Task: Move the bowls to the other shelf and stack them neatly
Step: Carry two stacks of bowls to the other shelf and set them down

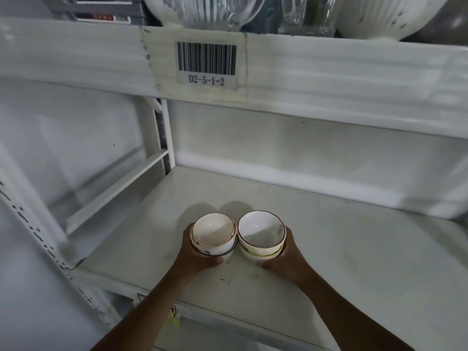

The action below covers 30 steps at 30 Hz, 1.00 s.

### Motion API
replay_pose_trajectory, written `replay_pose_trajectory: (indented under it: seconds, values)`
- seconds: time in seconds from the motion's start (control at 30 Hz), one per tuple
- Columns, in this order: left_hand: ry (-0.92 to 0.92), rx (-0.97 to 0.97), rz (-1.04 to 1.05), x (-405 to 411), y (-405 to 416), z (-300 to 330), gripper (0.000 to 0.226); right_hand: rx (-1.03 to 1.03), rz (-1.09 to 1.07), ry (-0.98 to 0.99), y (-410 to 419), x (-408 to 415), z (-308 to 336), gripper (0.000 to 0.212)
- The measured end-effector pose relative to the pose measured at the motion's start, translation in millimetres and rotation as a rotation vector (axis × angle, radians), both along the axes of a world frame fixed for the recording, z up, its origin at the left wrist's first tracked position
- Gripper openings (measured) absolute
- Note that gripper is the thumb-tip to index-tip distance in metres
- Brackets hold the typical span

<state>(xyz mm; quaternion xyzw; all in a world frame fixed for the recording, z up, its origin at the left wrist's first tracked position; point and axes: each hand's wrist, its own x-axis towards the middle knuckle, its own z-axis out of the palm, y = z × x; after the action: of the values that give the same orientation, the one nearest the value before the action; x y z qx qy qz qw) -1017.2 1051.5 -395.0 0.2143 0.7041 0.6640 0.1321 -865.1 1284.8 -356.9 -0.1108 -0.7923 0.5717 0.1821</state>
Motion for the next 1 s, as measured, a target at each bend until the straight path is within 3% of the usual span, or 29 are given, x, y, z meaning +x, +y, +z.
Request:
replay_pose_trajectory:
  seconds: [0.17,0.4,0.57,0.77,0.93,1.0]
  values:
    - [-0.018,-0.028,-0.042,3.0,3.4,5.7,0.124,-0.072,-0.008,-0.047,-5.6,12.3,7.3,0.104]
    - [-0.020,-0.135,-0.033,1.8,12.9,27.2,0.125,0.018,-0.084,-0.110,6.5,0.7,3.7,0.108]
    - [-0.033,-0.232,0.019,-15.0,13.4,9.0,0.128,0.014,-0.190,-0.174,-2.9,4.2,9.5,0.095]
    - [-0.066,-0.337,0.018,7.3,8.0,50.6,0.110,-0.088,-0.184,-0.287,18.9,-8.4,-37.1,0.129]
    - [0.000,-0.594,-0.078,8.8,-11.2,77.0,0.107,-0.066,-0.229,-0.357,-17.5,15.4,45.5,0.106]
    - [0.110,-0.779,-0.070,9.8,-19.3,89.8,0.109,-0.002,-0.289,-0.494,-24.0,20.6,63.2,0.110]
